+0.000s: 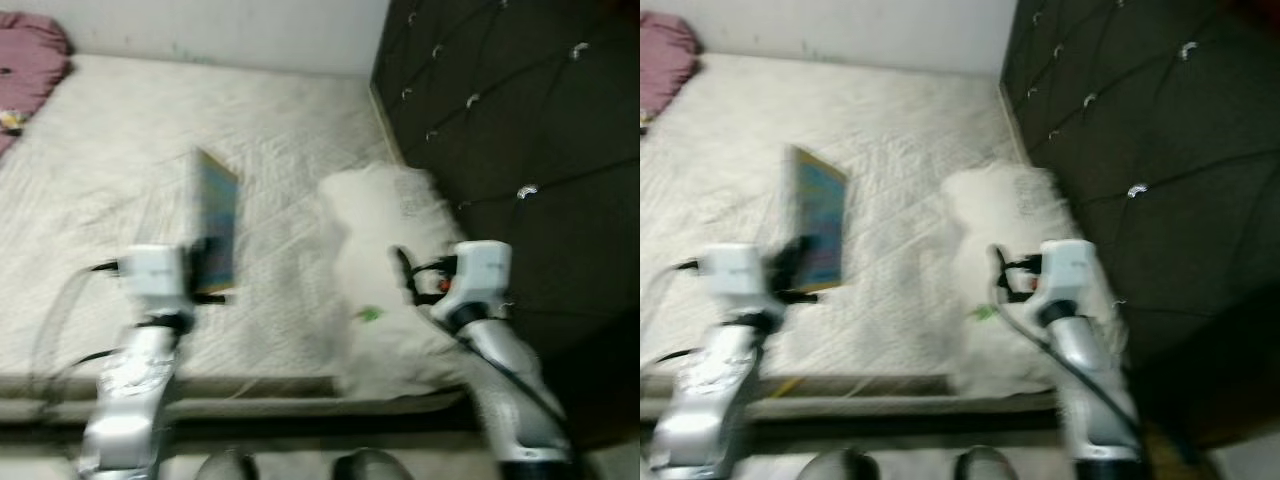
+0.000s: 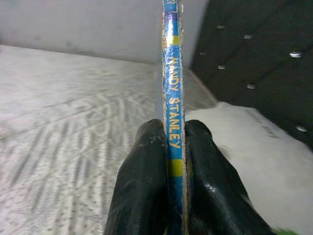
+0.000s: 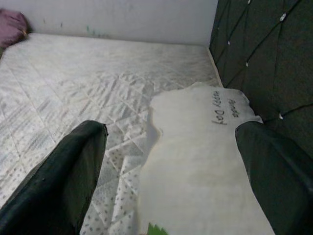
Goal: Clean up the room
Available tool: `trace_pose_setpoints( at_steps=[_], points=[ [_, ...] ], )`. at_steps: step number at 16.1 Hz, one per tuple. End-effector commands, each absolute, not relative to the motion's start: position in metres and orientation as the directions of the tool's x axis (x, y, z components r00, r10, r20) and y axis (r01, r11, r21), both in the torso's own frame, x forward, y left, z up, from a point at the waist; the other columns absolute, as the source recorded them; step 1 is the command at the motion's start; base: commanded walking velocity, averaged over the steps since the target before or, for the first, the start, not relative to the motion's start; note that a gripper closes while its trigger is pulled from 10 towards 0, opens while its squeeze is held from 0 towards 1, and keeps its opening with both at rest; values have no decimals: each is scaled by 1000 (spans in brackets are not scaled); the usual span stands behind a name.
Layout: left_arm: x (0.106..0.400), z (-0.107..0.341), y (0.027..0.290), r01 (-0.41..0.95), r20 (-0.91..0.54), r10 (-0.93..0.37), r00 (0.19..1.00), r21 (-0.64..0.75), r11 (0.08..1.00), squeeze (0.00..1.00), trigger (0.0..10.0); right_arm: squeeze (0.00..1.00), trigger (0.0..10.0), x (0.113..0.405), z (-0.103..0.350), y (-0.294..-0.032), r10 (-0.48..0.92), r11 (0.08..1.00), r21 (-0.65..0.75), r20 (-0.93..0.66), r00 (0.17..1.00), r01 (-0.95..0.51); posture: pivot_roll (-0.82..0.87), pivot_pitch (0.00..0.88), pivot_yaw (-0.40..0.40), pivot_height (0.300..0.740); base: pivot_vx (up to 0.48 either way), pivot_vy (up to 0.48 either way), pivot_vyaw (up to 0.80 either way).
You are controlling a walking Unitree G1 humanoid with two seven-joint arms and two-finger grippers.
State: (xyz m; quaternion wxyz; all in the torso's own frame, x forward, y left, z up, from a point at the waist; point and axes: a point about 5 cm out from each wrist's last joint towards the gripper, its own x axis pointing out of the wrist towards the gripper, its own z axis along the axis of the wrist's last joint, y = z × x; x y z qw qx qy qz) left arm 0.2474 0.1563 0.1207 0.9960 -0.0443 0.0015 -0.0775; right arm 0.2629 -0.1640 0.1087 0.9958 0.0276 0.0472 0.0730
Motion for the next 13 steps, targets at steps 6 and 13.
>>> trace_pose_setpoints(
  at_steps=[6,13],
  points=[
    [249,135,160,166,71,-161,984,-73,983,0,10000,0,10000,263,113,-161,148,987,75,-81,986,-142,-11,83,-94,740,0,80,0],
    [249,135,160,181,73,-175,982,-89,979,0,10000,0,10000,260,113,-162,142,988,74,-85,986,-136,-19,90,-91,740,40,0,0]
  ],
)
